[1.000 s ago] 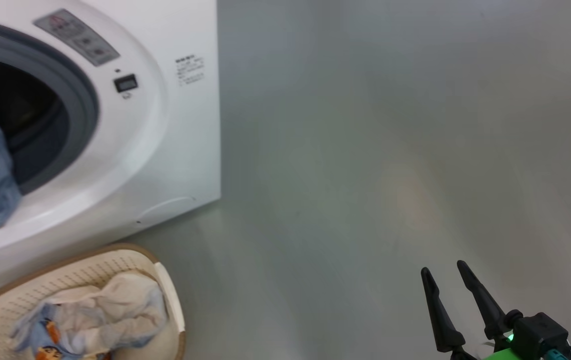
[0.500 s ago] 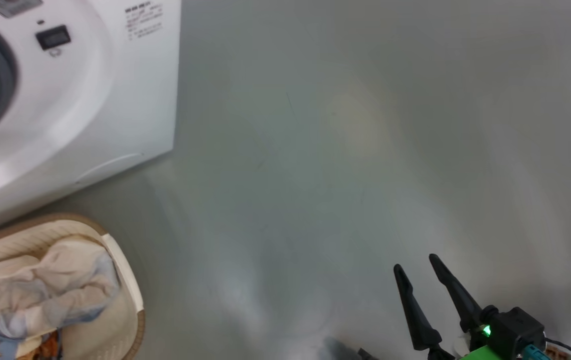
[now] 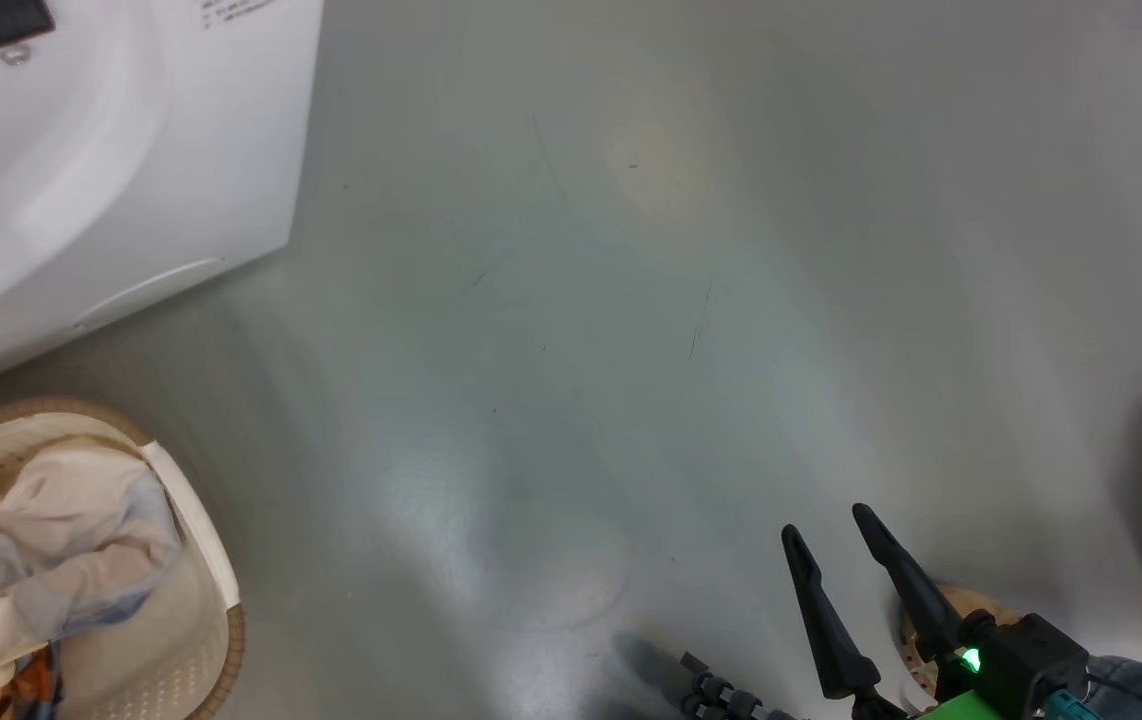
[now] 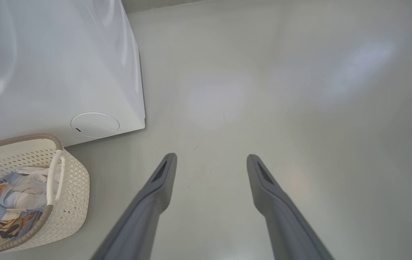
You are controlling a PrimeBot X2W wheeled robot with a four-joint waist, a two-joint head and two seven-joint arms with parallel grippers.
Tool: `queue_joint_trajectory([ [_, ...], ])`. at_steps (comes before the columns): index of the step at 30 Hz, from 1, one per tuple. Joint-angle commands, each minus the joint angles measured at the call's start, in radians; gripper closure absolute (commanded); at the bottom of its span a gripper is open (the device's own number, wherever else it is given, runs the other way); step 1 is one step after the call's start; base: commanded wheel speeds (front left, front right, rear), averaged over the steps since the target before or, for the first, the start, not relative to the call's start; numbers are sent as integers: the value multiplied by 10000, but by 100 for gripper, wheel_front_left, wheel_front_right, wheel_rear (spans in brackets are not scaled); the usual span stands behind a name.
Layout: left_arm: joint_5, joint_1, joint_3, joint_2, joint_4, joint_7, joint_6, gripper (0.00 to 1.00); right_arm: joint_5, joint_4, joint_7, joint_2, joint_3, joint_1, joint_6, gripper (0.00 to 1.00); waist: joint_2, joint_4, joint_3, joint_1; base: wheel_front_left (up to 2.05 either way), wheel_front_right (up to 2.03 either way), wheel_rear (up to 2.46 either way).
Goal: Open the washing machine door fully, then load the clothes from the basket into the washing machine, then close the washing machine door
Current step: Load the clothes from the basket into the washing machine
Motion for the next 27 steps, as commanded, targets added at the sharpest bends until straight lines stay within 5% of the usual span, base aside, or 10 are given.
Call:
queue_joint_trajectory([
  [1, 10, -118, 167, 428, -302, -49, -20, 100, 123, -237, -49, -169, 214, 137, 25, 0, -1, -10, 133, -1, 0, 0, 0],
  [11, 984, 151, -294, 470, 928, -49, -1, 100, 269, -157, -49, -169, 270, -3, 25, 0, -1, 264, 209, -1, 0, 0, 0],
  [12, 1098, 170, -389, 461, 1151, -49, 21, 87, 256, -136, -49, -169, 262, -29, 25, 0, -1, 304, 171, -1, 0, 0, 0],
  [13, 1217, 173, -481, 460, 1377, -49, 85, 52, 242, -120, -49, -169, 253, -51, 25, 0, -1, 339, 131, -1, 0, 0, 0],
  [14, 1339, 184, -574, 456, 1691, -49, 209, 0, 227, -106, -49, -169, 238, -66, 25, 0, -1, 374, 73, -1, 0, 0, 0],
  [27, 2141, 45, -1535, 50, 3590, -43, 906, 0, 30, 126, -49, -169, 155, -176, 25, 0, -1, 777, -669, -1, 0, 0, 0],
])
